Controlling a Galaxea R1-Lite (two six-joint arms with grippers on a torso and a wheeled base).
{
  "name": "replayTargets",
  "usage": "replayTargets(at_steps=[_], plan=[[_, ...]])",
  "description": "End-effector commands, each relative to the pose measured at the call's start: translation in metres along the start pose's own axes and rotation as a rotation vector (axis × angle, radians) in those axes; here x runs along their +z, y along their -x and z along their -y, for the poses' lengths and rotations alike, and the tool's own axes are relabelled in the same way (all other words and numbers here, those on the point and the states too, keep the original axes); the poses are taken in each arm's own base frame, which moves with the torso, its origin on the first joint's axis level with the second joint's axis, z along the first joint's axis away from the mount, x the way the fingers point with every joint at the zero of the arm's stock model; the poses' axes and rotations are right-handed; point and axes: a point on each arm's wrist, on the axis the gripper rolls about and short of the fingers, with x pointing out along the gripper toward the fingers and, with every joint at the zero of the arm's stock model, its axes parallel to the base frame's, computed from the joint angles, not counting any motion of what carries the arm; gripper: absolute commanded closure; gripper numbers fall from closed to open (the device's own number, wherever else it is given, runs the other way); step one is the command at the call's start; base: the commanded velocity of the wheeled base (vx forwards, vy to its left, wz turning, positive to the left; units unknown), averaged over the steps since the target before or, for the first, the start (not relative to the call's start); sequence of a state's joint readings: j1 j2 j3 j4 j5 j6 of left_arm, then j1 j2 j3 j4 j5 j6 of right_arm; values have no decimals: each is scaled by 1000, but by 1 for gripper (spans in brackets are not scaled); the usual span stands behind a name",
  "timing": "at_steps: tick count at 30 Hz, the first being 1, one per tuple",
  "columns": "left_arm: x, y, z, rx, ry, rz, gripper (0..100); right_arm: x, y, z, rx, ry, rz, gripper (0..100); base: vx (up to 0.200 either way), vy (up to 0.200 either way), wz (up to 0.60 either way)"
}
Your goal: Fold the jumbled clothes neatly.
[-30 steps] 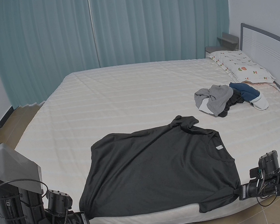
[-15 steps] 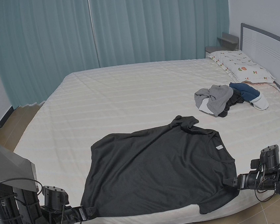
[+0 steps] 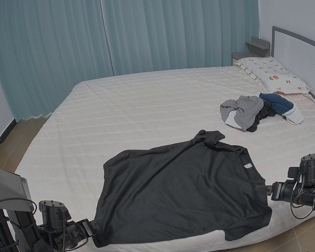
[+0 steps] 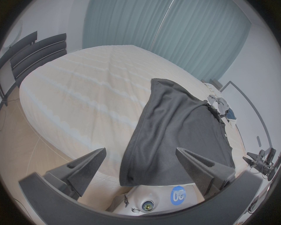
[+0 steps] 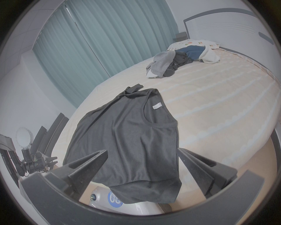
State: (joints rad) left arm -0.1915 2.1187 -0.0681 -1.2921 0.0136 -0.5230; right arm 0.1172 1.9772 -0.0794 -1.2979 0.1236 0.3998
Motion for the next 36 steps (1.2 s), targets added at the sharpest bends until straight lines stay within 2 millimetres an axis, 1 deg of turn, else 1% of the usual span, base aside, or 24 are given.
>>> replayTargets(at_steps=[1, 9, 13, 16, 20, 23, 28, 29, 32, 34, 36], plan=[[2, 0, 0, -1, 3, 8, 0, 6, 2, 0, 2, -5, 28, 0, 0, 200, 0], [5, -2, 2, -11, 11, 26, 0, 6, 0, 1, 1, -7, 27, 0, 0, 0, 0], [6, -2, 5, -28, 59, 38, 0, 8, 0, 0, 6, -22, 39, 0, 0, 0, 0], [7, -4, 6, -33, 76, 40, 0, 12, -2, -1, 15, -49, 58, 0, 200, 0, 0], [7, -4, 8, -41, 76, 43, 0, 10, -4, -1, 13, -59, 45, 0, 200, 0, 0], [16, -6, 16, -83, 136, 91, 0, 6, -8, -2, 25, -69, 17, 0, 133, 0, 0], [23, -11, 21, -111, 179, 124, 0, 6, -18, -13, 108, -220, -23, 0, 0, 0, 0], [28, -13, 24, -123, 182, 140, 0, 6, -21, -14, 116, -268, -31, 0, 0, 0, 0], [33, -18, 27, -136, 184, 159, 0, 3, -23, -16, 118, -293, -45, 0, 0, 0, 0], [39, -27, 31, -152, 183, 174, 0, 0, -26, -21, 132, -292, -65, 0, 0, 0, 0], [46, -40, 35, -163, 184, 194, 0, -5, -30, -26, 139, -297, -85, 0, 0, 0, 0]])
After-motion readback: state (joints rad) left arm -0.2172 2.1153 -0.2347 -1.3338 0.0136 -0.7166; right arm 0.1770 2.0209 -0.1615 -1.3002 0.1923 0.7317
